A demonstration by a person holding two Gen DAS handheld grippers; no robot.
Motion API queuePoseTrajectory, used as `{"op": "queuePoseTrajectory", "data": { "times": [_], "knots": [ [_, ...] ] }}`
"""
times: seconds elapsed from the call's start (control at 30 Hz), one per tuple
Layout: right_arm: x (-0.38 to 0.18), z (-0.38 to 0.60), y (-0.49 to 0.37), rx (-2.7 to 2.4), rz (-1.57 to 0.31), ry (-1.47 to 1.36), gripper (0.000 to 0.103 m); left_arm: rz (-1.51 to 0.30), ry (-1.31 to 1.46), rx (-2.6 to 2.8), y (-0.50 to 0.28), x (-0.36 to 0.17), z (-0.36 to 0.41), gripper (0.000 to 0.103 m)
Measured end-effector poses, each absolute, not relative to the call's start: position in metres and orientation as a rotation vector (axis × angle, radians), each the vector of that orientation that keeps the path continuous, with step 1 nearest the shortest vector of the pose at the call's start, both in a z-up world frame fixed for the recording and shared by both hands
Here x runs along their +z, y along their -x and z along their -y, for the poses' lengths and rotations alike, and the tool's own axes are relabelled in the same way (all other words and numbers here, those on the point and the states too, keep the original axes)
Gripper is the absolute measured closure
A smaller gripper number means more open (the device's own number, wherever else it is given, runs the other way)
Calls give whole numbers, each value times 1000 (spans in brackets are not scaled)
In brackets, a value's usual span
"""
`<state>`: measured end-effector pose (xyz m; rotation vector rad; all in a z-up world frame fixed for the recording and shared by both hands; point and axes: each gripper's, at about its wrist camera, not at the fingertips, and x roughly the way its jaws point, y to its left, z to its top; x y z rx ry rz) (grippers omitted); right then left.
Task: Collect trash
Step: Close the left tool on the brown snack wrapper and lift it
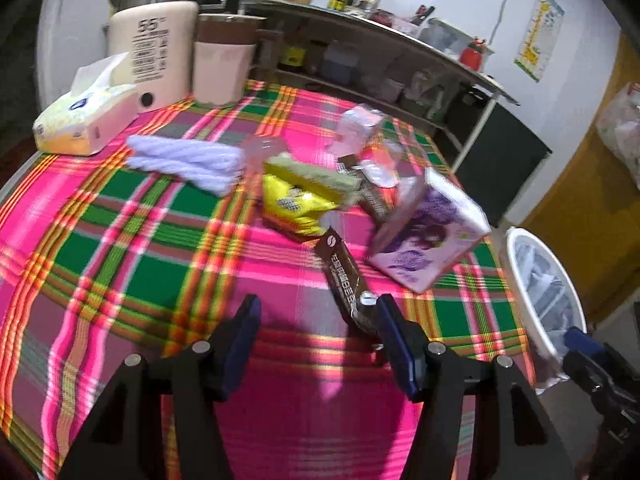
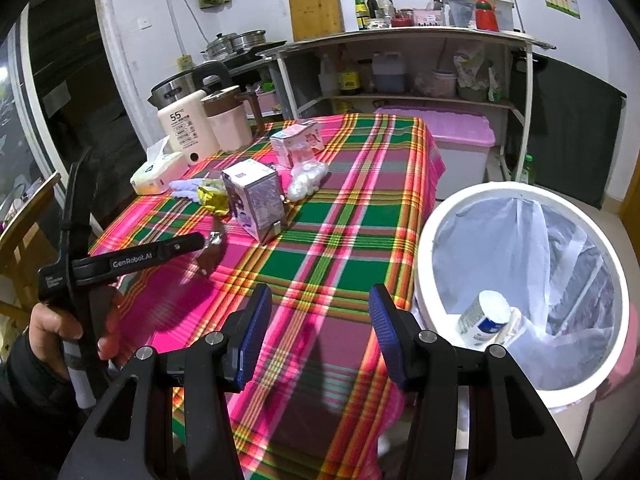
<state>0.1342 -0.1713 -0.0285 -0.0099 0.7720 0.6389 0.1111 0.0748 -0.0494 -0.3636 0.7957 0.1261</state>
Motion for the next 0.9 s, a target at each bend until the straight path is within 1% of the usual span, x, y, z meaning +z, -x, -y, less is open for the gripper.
{"op": "queuePoseTrajectory", "data": {
  "times": [0.17, 0.33, 0.5, 0.57, 0.67, 0.73, 0.8, 0.9],
  "knots": [
    [-30, 168, -135, 633, -781, 19, 51, -807, 342, 107, -128, -51, -62, 41],
    [-31, 167, -139, 622, -791, 18, 51, -821, 306, 102, -133, -58, -52, 51],
    [-32, 162, -145, 623, -801, 14, 51, -815, 298, 80, -130, -56, -53, 75],
    [-31, 158, -147, 631, -798, 20, 51, -801, 274, 82, -127, -52, -52, 81],
    [-27, 150, -151, 648, -783, 40, 51, -794, 267, 81, -121, -50, -56, 85],
    [-26, 142, -154, 663, -772, 56, 51, -787, 266, 82, -117, -49, -60, 86],
    [-25, 134, -159, 683, -762, 78, 51, -783, 267, 88, -113, -48, -64, 89],
    [-24, 120, -167, 706, -744, 115, 51, -788, 282, 86, -110, -49, -72, 90]
  ]
}}
